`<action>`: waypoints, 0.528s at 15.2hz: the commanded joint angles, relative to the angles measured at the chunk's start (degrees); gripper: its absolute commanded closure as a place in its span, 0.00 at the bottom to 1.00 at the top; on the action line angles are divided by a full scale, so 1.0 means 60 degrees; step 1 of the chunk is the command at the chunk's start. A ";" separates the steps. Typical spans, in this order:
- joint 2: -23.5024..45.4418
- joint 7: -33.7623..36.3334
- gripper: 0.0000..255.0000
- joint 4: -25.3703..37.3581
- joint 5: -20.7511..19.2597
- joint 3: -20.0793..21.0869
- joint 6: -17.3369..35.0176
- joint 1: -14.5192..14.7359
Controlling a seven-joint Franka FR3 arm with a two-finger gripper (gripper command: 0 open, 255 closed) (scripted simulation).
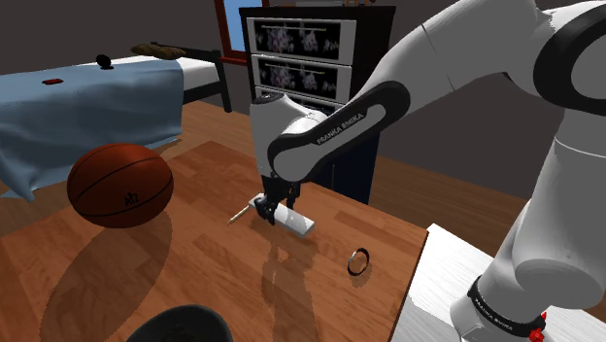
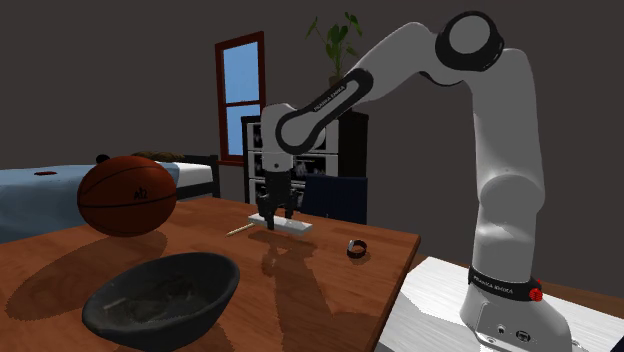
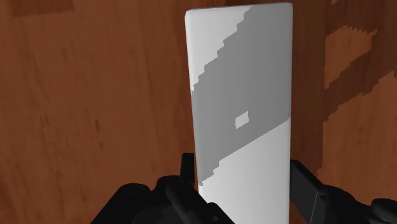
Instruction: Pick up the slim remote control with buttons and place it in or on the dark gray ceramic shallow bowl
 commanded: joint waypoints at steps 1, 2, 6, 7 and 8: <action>-0.0119 -0.0052 1.00 0.0108 0.0064 0.0011 -0.0218 -0.0014; -0.0187 -0.0078 1.00 0.0163 0.0101 0.0017 -0.0335 -0.0020; -0.0441 -0.0175 1.00 0.0402 0.0232 0.0035 -0.0808 -0.0041; -0.0500 -0.0197 1.00 0.0468 0.0262 0.0038 -0.0927 -0.0046; -0.0557 -0.0218 1.00 0.0535 0.0290 0.0041 -0.1047 -0.0050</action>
